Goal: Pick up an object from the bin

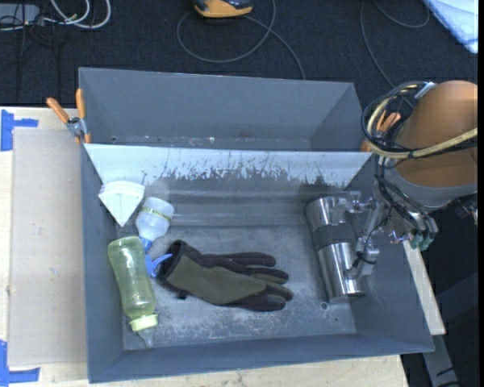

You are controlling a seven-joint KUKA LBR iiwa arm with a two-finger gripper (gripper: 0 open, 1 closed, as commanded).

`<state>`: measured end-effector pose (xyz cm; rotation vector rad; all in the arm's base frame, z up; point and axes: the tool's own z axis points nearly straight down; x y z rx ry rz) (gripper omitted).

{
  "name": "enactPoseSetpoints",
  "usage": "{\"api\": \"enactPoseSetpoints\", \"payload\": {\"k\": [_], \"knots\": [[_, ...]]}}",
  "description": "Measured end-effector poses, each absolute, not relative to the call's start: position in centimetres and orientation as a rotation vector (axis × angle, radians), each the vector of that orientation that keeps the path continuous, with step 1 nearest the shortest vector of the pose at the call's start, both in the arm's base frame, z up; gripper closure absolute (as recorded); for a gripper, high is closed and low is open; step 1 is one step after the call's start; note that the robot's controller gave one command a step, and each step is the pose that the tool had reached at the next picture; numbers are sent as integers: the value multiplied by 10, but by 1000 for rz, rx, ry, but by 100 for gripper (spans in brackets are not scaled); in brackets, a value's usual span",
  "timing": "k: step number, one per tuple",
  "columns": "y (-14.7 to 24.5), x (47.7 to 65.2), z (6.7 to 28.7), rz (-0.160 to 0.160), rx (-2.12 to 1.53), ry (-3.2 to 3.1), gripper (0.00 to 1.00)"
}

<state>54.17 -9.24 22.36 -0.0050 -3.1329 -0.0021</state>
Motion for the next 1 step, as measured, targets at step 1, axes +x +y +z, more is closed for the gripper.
{"api": "enactPoseSetpoints", "payload": {"k": [1], "knots": [[-92,543,228,0,0,-3140,0]]}}
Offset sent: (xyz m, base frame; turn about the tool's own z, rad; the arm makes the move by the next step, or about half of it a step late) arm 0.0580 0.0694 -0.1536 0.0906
